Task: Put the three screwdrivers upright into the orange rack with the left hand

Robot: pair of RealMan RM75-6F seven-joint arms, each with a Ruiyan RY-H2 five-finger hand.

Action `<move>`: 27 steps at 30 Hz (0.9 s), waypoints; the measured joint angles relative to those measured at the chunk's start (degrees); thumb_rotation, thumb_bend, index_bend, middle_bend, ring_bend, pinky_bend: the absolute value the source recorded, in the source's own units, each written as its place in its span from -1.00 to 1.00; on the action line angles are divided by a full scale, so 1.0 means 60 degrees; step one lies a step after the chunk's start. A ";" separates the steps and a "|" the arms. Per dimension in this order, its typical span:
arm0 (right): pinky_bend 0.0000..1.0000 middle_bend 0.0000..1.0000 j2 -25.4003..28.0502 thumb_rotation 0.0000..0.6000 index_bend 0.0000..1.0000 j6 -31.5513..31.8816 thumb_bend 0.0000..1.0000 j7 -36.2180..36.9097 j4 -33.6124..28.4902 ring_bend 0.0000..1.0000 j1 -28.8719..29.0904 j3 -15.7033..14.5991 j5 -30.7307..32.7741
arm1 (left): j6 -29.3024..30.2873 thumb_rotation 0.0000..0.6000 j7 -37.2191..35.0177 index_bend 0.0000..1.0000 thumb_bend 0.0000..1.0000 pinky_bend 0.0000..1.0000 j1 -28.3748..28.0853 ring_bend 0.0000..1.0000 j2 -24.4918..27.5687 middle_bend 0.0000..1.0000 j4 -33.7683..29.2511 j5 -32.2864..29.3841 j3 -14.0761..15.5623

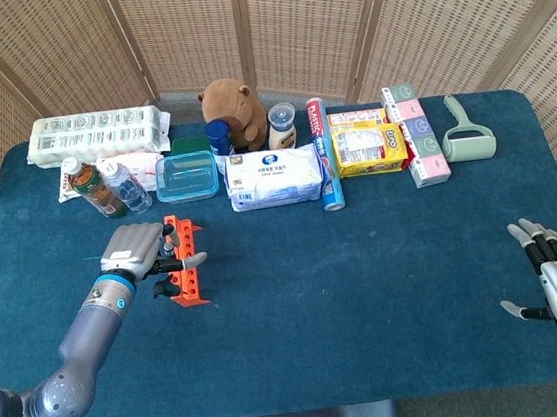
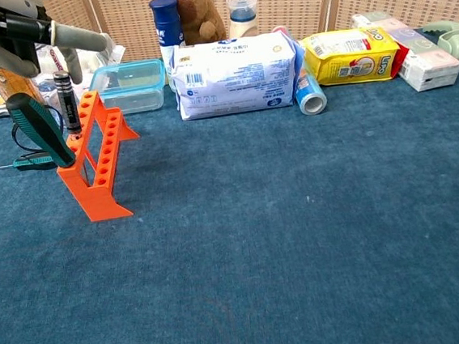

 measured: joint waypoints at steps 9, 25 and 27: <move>-0.96 -0.94 0.0007 1.00 -1.00 0.0000 -0.97 -0.0027 -0.0032 -0.99 -0.0005 0.0000 0.0009 | 0.0117 -1.00 0.0261 -0.25 -1.00 1.00 -0.0335 1.00 0.0299 1.00 -0.0371 -0.0805 0.0016; -0.96 -0.94 0.0026 1.00 -1.00 0.0001 -0.97 -0.0011 -0.0051 -0.99 -0.0010 0.0000 0.0002 | 0.0410 -1.00 -0.0307 -0.25 -1.00 1.00 -0.0075 1.00 0.0458 1.00 -0.0454 0.0372 -0.0239; -0.96 -0.94 0.0034 1.00 -1.00 0.0019 -0.96 0.0006 -0.0055 -0.99 -0.0019 0.0004 0.0003 | 0.0594 -1.00 -0.0357 -0.25 -1.00 1.00 0.0093 1.00 0.0402 1.00 -0.0387 0.0714 -0.0194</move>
